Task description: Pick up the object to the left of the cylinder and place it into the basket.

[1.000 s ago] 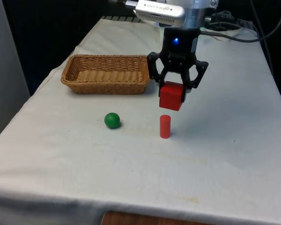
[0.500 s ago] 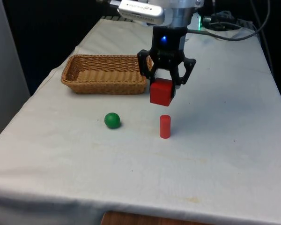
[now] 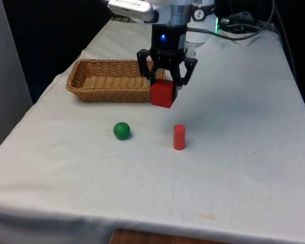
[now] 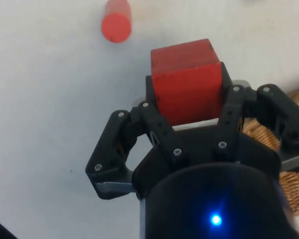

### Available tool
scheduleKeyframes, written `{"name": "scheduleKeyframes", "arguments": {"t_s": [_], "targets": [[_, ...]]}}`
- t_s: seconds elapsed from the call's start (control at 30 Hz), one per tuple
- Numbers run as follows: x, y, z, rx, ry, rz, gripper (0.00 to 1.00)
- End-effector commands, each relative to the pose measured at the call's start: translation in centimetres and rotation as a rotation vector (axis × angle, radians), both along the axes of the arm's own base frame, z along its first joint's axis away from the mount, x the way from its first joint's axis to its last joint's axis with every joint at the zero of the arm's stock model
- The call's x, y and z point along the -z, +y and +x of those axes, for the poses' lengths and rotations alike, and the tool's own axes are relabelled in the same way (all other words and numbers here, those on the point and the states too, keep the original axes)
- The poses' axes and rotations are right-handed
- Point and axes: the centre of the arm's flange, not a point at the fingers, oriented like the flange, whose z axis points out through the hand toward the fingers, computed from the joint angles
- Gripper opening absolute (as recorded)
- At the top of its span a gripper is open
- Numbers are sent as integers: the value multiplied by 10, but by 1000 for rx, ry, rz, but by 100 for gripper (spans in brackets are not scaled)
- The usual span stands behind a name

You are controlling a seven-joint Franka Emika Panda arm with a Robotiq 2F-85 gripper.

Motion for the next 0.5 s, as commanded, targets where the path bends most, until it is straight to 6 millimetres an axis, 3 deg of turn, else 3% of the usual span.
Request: {"name": "scheduleKeyframes", "arguments": {"t_s": [0.0, 0.43, 0.47], "targets": [[-1, -3, -5, -3, -9, -1, 3], [3, -30, -30, -2, 4, 7, 3], [2, -38, -39, -4, -7, 5, 3]]}}
